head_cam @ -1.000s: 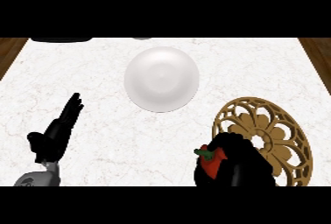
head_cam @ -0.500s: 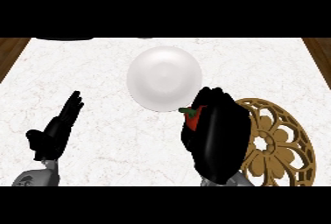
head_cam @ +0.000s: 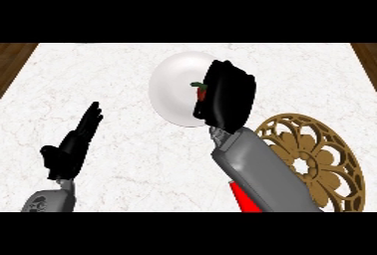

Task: Pick the bell pepper from the placemat and place it in the plate

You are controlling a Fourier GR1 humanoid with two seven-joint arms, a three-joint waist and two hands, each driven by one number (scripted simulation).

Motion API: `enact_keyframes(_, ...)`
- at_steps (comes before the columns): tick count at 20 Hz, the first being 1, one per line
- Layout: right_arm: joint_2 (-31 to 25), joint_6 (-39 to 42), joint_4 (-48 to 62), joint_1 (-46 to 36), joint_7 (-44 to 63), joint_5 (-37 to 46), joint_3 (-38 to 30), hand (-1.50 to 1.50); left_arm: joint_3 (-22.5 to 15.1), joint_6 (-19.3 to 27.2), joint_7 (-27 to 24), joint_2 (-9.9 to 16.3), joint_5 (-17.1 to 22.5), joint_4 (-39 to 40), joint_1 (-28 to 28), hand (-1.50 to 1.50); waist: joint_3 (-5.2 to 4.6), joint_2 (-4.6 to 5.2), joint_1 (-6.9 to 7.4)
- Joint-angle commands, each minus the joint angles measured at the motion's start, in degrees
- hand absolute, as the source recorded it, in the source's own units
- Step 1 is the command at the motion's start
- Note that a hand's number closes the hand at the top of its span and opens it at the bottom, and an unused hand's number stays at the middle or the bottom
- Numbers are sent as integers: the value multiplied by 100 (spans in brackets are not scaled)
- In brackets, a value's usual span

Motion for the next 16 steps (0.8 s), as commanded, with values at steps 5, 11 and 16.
enact_keyframes(5,42,-1481,2107,-1266,392,-857,-398,150,165,-198,83,226,106,102,-292,0,-1,51,149)
enact_keyframes(11,42,-2814,2688,-1157,385,-808,-1030,-150,-27,-35,46,-21,-35,86,-211,0,4,74,172)
enact_keyframes(16,42,-3256,3288,-1461,479,-1357,-1116,-150,7,-135,162,58,14,88,-322,0,3,56,233)
